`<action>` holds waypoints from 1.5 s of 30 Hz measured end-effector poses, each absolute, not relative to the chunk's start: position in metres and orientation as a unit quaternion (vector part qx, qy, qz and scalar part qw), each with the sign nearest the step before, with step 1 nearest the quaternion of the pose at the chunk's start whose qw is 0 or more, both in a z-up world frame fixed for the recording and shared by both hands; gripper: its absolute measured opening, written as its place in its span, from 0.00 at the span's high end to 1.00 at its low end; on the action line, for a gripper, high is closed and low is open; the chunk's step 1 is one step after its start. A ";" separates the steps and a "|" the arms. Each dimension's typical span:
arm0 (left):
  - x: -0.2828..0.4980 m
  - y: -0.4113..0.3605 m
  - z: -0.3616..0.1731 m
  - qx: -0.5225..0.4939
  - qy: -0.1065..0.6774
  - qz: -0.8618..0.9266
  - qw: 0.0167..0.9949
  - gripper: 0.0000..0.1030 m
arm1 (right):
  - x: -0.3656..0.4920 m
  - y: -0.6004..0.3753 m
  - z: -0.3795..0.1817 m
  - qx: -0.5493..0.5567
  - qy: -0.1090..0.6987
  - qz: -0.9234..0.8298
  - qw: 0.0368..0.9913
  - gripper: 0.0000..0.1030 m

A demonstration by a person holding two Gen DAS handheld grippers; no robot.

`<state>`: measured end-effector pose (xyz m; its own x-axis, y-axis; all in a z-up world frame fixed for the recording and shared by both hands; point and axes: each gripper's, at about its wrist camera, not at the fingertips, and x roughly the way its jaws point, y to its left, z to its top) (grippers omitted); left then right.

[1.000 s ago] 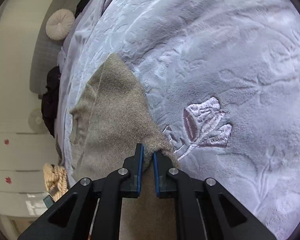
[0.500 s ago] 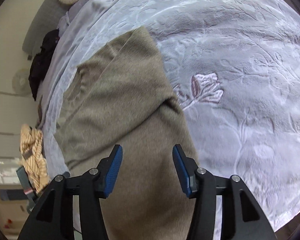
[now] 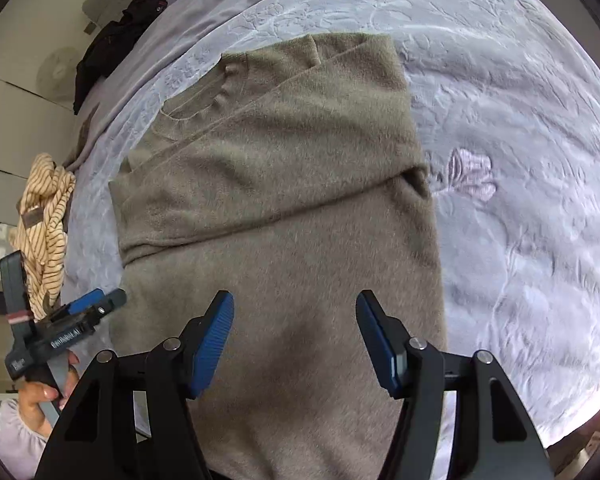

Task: Fold small clothes
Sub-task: 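Grasp the side edge near the hem with the right tool, fold inward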

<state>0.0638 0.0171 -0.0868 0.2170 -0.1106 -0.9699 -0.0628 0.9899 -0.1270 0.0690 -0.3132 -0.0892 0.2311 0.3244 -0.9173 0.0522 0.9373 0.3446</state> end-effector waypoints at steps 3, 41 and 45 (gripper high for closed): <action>0.092 0.050 -0.089 -0.106 0.609 -0.006 0.786 0.17 | 0.093 -0.329 -0.091 0.148 0.605 0.091 0.777 0.35; 0.176 0.140 -0.128 -0.135 0.587 0.022 0.798 0.39 | 0.219 -0.416 -0.150 0.276 0.580 0.041 0.765 0.60; 0.155 0.131 -0.116 -0.129 0.598 0.007 0.791 0.38 | 0.204 -0.413 -0.135 0.268 0.578 0.035 0.770 0.50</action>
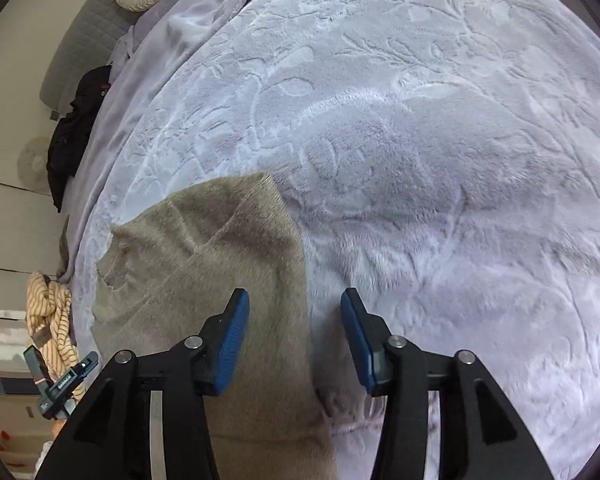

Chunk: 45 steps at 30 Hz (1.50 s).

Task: Fold small clothes
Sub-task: 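Grasp the side edge near the hem with the right tool, fold inward, then move the open left tool over the sweater hem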

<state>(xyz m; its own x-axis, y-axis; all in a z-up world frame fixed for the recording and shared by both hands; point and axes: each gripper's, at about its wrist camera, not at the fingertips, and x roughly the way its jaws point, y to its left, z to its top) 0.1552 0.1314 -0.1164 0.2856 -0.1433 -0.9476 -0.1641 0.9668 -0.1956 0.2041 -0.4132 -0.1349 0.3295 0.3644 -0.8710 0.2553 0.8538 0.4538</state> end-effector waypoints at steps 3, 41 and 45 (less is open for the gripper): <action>0.134 0.124 -0.117 -0.132 0.611 0.001 0.781 0.38 | 0.185 -0.405 -0.125 0.269 0.578 0.049 0.769 0.50; 0.031 0.078 -0.101 -0.091 0.651 0.007 0.754 0.30 | 0.060 -0.363 -0.122 0.222 0.639 0.095 0.730 0.47; 0.023 0.059 -0.092 -0.086 0.653 0.009 0.752 0.30 | 0.057 -0.360 -0.113 0.213 0.637 0.113 0.732 0.45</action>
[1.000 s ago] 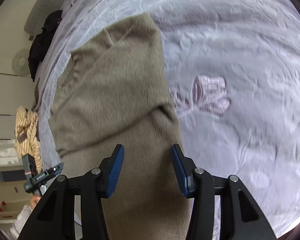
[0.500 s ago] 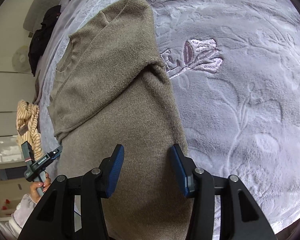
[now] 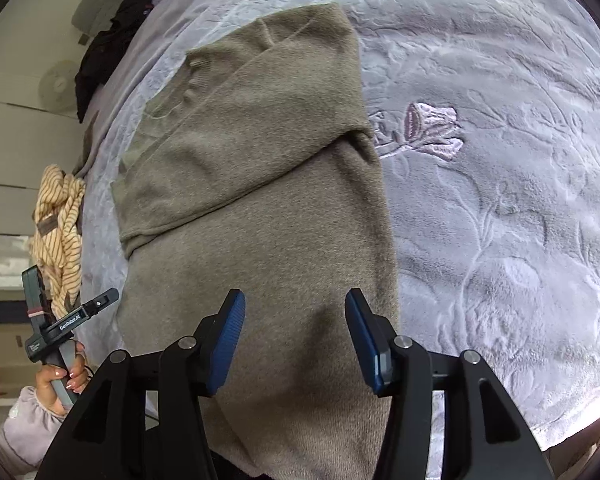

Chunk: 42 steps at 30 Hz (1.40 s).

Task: Fold small clothes
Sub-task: 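Move the open left tool over the sweater hem, then grasp the sweater hem with the left tool while the right tool grasps the hem too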

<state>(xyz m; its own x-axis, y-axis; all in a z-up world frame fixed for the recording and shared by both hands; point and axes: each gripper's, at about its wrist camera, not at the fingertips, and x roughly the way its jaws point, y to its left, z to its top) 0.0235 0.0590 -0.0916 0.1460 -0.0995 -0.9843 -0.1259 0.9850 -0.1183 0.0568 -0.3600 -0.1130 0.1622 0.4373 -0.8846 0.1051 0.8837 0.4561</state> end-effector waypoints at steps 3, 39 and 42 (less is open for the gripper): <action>0.021 0.027 -0.086 -0.079 0.652 0.012 0.754 0.30 | 0.056 -0.358 -0.108 0.209 0.636 0.129 0.731 0.45; -0.135 0.017 -0.107 -0.106 0.671 -0.011 0.734 0.30 | -0.073 -0.355 -0.138 0.201 0.648 0.176 0.713 0.34; -0.155 0.032 -0.116 -0.132 0.671 -0.027 0.729 0.30 | -0.097 -0.360 -0.148 0.221 0.649 0.181 0.705 0.34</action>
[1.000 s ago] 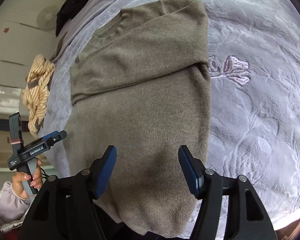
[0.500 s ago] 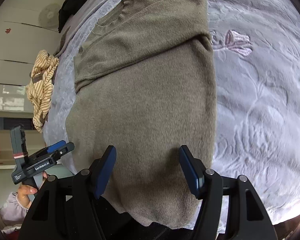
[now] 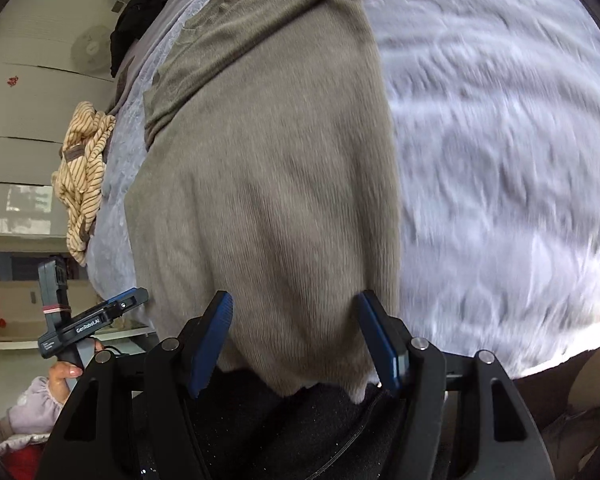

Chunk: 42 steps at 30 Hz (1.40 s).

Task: Fold small clothes
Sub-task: 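Grasp the sweater hem with the left tool while the right tool grasps the hem too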

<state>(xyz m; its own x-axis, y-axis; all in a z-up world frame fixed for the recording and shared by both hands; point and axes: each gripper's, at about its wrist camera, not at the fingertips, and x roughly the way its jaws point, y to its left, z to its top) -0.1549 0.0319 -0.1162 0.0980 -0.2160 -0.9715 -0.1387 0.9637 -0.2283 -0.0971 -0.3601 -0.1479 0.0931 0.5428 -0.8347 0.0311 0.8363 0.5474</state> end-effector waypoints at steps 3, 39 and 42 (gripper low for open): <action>-0.170 0.043 -0.130 -0.162 0.679 -0.049 0.715 0.30 | -0.116 -0.364 -0.162 0.239 0.655 0.186 0.692 0.34; -0.148 0.018 -0.138 -0.272 0.636 -0.154 0.705 0.89 | -0.140 -0.371 -0.188 0.398 0.606 0.277 0.630 0.89; -0.141 0.026 -0.123 -0.312 0.611 -0.165 0.709 0.89 | -0.135 -0.371 -0.170 0.418 0.583 0.295 0.631 0.89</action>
